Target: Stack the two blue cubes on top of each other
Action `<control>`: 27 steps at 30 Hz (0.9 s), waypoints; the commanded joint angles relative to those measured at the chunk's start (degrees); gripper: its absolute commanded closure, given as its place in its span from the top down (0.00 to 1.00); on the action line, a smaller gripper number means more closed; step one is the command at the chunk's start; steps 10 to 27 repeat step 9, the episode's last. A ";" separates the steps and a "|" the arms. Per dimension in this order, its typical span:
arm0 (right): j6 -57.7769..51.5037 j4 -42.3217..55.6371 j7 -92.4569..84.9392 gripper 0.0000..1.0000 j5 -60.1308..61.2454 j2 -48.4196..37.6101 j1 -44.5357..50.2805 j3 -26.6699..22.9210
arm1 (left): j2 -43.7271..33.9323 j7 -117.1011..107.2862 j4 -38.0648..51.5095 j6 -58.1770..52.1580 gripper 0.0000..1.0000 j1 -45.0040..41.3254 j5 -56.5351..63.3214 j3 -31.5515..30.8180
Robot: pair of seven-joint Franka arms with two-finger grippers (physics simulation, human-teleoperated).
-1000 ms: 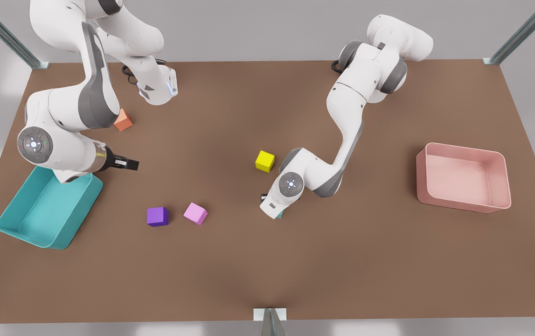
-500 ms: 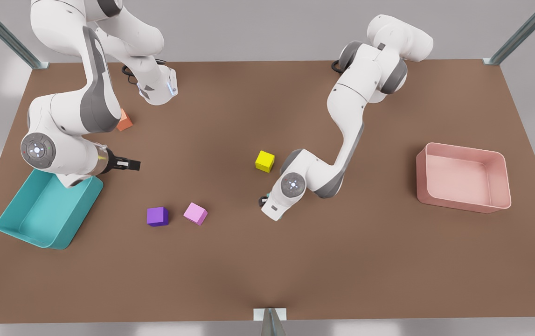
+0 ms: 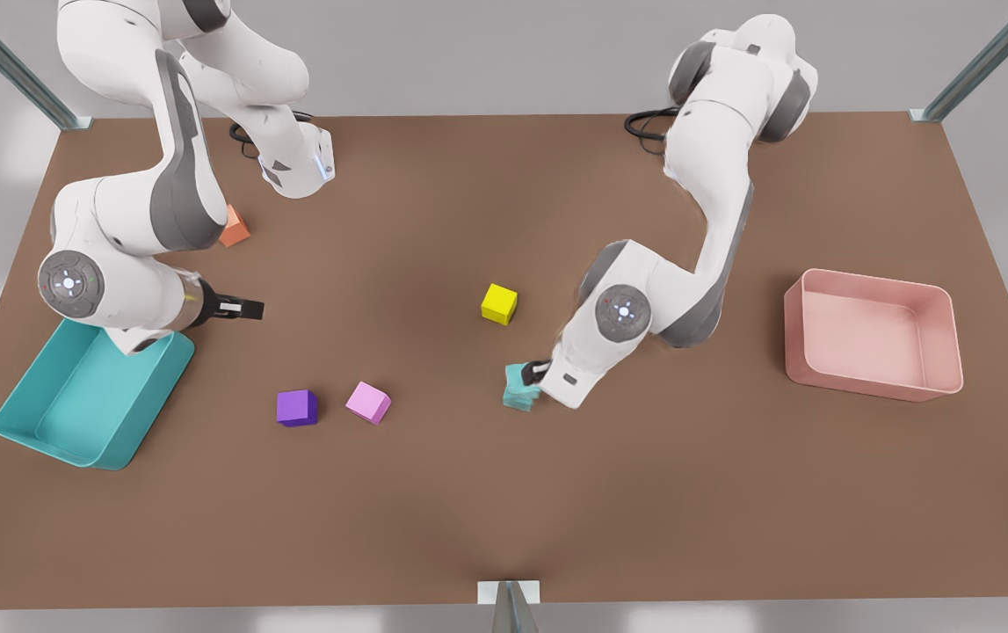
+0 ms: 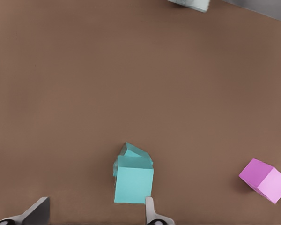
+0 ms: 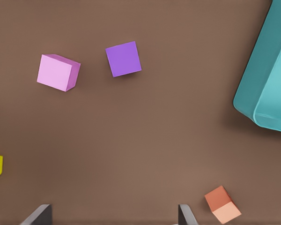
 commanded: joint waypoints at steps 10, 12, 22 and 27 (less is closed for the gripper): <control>-0.11 2.04 -2.97 1.00 -1.04 -1.56 0.00 -0.55 | -22.64 38.73 -15.28 -24.19 1.00 24.62 11.18 -4.79; -0.11 2.04 -2.97 1.00 -1.04 -1.56 0.00 -0.55 | -22.64 38.73 -15.28 -24.19 1.00 24.62 11.18 -4.79; -0.11 2.04 -2.97 1.00 -1.04 -1.56 0.00 -0.55 | -22.64 38.73 -15.28 -24.19 1.00 24.62 11.18 -4.79; -0.11 2.04 -2.97 1.00 -1.04 -1.56 0.00 -0.55 | -22.64 38.73 -15.28 -24.19 1.00 24.62 11.18 -4.79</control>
